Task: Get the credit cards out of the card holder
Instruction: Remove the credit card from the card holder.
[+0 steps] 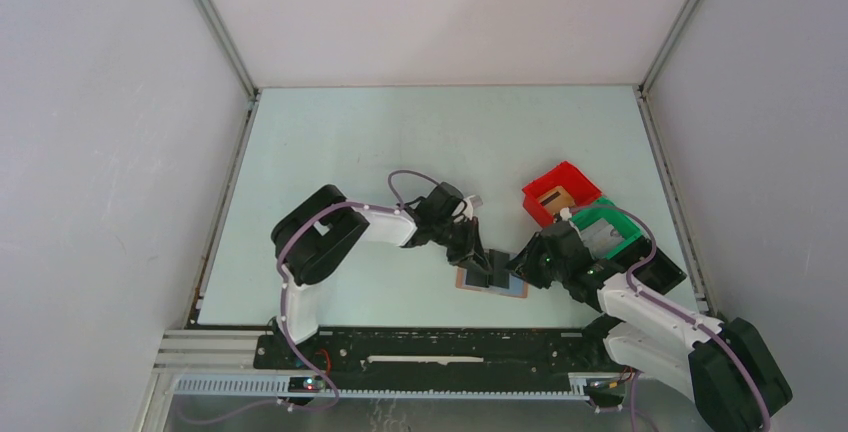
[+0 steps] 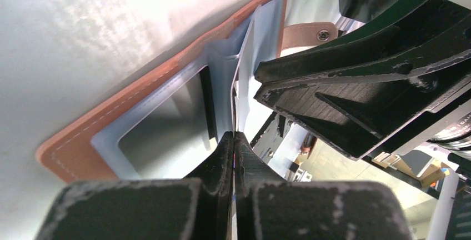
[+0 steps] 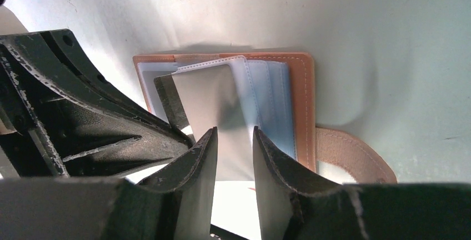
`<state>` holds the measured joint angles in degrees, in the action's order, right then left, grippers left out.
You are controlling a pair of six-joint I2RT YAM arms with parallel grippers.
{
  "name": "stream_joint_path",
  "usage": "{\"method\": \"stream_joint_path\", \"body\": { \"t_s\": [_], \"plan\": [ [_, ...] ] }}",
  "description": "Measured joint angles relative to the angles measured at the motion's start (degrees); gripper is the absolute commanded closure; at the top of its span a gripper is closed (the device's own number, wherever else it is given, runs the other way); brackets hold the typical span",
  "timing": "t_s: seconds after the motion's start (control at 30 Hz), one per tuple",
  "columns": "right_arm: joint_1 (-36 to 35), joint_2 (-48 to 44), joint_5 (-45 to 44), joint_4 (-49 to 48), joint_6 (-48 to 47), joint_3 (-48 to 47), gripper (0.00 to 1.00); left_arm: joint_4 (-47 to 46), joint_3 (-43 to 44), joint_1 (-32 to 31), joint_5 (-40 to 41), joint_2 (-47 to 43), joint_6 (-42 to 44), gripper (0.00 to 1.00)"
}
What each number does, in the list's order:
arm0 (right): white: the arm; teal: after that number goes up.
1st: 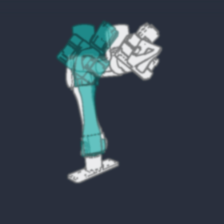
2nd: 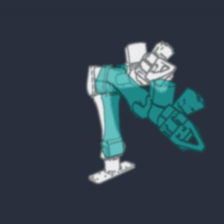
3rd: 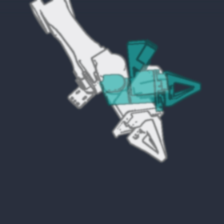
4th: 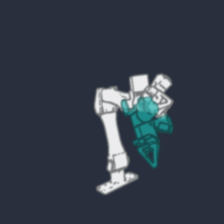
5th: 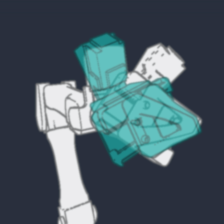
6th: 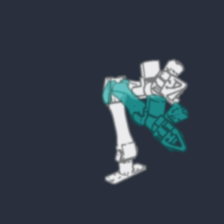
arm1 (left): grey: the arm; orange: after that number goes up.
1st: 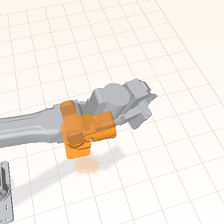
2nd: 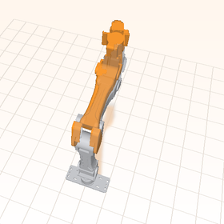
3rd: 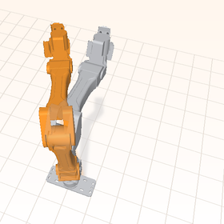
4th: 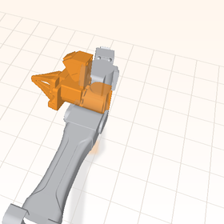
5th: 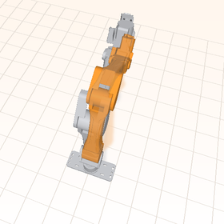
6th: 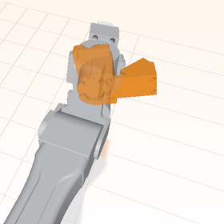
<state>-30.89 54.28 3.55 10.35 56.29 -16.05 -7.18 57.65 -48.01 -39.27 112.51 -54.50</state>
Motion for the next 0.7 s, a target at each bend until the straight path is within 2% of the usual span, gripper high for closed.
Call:
{"method": "stream_joint_path", "body": {
  "t_s": [0.5, 0.7],
  "plan": [
    [0.0, -0.2, 0.0, 0.1, 0.2, 0.0, 0.61, -1.0, -6.6, 3.5, 0.0, -4.8, 0.6, 1.0],
    [0.1, -3.4, 0.8, 4.3, -0.9, -0.7, 0.56, 0.2, -7.1, 4.7, -0.1, -7.2, 2.1, 1.0]
  ]
}}
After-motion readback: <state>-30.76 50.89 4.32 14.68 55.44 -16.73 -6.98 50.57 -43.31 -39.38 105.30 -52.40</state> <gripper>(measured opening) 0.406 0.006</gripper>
